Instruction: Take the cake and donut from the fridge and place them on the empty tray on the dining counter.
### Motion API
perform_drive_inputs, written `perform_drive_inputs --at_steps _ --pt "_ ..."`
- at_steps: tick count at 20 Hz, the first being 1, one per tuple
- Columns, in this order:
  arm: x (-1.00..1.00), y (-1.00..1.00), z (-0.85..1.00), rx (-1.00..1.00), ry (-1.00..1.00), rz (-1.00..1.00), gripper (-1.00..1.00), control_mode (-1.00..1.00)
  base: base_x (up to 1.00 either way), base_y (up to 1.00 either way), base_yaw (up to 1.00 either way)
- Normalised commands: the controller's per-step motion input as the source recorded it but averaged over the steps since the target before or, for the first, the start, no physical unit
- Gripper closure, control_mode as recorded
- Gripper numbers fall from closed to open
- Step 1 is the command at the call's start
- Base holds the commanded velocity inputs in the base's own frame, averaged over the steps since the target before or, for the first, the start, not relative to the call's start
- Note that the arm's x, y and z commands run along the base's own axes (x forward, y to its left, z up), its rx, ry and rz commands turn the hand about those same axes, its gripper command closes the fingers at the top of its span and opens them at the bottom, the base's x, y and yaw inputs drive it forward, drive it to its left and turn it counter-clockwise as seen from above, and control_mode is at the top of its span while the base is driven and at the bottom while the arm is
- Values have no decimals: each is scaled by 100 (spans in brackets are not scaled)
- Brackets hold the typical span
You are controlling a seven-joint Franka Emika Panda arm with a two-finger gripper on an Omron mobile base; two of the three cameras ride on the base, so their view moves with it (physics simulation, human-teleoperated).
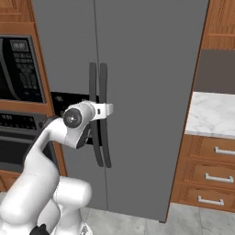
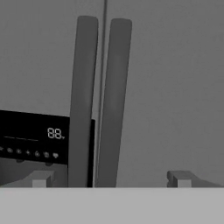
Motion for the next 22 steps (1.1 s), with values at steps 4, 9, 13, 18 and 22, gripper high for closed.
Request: perform_drive_inputs --at_steps 4,9,13,18,22 --pt "11 -3 -4 0 0 0 -100 -100 0 0 0" --pt "25 0 -11 0 0 0 -100 -100 0 0 0" --pt "21 0 -12 0 0 0 -100 -100 0 0 0" --pt "36 -4 -11 0 0 0 -100 -100 0 0 0" --pt "23 -16 -9 0 0 0 -100 -100 0 0 0"
